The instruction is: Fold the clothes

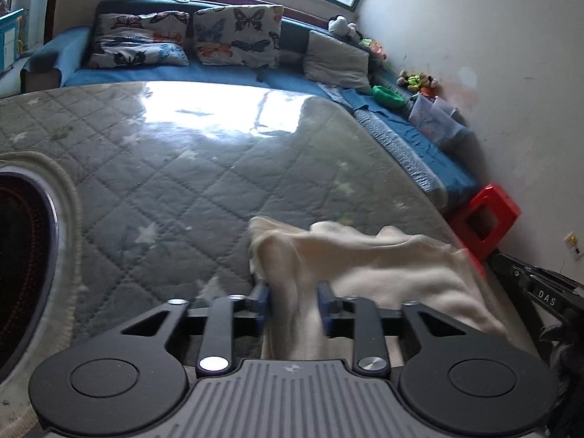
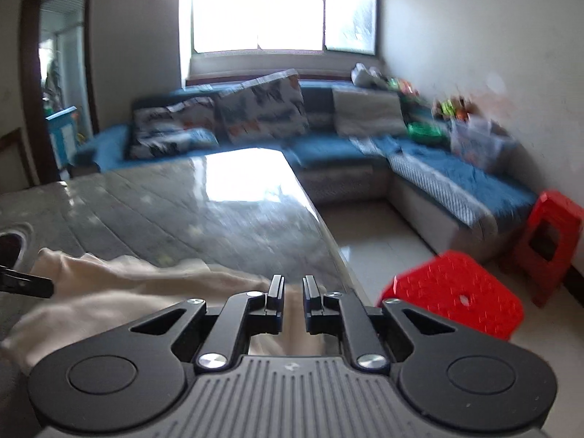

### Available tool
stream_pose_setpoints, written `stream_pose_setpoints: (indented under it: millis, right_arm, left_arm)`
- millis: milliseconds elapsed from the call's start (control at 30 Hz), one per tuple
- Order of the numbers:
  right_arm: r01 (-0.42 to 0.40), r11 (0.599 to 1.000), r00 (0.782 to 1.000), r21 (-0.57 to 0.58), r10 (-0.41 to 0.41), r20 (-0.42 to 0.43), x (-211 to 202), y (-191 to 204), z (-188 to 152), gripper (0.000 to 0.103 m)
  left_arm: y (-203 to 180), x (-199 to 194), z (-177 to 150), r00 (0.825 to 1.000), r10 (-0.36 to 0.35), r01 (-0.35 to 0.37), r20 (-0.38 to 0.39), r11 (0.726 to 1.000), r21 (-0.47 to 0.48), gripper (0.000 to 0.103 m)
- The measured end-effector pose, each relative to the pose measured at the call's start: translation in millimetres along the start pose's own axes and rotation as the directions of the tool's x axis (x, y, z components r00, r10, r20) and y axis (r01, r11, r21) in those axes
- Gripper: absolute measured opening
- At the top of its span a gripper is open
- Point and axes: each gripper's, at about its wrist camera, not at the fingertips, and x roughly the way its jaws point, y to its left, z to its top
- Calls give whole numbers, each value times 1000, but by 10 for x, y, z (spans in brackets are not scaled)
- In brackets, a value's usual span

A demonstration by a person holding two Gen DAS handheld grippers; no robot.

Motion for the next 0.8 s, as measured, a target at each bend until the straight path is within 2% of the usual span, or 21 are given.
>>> stream_pose_setpoints:
  millis: [167, 333, 467, 667, 800]
  right_arm:
    - [-74, 997, 997, -14, 73, -30, 42, 135, 2, 11]
    - [-157, 987, 986, -21, 156, -65, 273, 379, 78, 11]
    - [-181, 983, 980, -23, 178, -89, 520, 488, 117, 16]
    - [-170, 985, 978, -21, 166, -123, 799, 571, 79, 18]
    - [-170, 985, 979, -22, 167, -118, 808, 572, 89, 19]
  left_arm:
    - [2, -38, -24, 1000, 20, -20, 23, 999, 27, 33]
    - [-100, -21, 33, 998, 31, -34, 56, 998, 59, 33]
    - [-103, 79, 94, 998, 40, -44, 53, 996, 74, 33]
    - [5, 323, 141, 997, 75, -76, 22, 996, 53, 33]
    - [47, 383, 99, 996, 84, -85, 8, 996, 39, 36]
